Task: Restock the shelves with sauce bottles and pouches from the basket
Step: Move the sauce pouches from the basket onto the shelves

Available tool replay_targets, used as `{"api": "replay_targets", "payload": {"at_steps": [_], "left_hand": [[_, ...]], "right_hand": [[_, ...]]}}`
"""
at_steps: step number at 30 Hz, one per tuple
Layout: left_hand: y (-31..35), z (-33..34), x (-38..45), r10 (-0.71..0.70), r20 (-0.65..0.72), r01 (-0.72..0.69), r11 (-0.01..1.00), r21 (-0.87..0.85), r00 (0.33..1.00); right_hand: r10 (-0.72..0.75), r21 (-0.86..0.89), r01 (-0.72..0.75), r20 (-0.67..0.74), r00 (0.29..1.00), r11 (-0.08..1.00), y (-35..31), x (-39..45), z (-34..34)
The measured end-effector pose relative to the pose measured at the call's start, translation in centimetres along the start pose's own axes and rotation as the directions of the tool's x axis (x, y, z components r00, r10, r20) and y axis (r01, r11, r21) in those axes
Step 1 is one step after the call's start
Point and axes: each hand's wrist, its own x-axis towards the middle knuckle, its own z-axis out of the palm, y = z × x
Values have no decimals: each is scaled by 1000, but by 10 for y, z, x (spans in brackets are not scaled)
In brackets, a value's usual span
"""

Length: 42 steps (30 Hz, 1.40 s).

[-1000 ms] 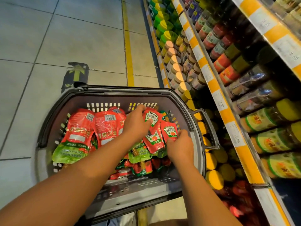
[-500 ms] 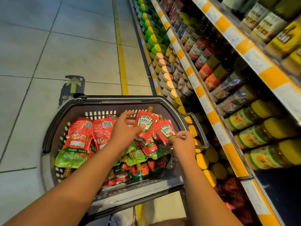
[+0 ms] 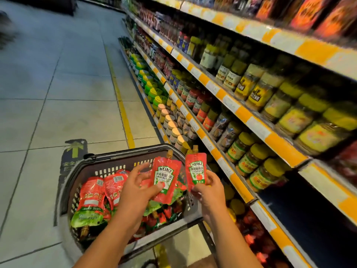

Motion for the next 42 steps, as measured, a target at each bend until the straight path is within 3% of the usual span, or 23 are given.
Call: {"api": "replay_targets", "payload": {"at_steps": [10,15,20,31,42], "left_hand": [[35,60,-57,77,184,-86,995,43,980],[45,123,-83,75,318,-105,991,77,945],[51,185,-100,67,463,-135,984,115,884],[43,325,-141,58,722,-271,945,183,690],[23,429,-151,87,771,-380,901,209,630]], "right_hand": [[-249,88,259,-109,962,962,-45,-105,-70],[-369,48,396,-271,889,917,-80,-144,-144],[-397,18,450,-442,805,893,-97,-170,-215],[-438,-184,436,-664,606,881,-109,-202,-323],[-485,-387,297,-752,447,873,-140,-191,-364]]}}
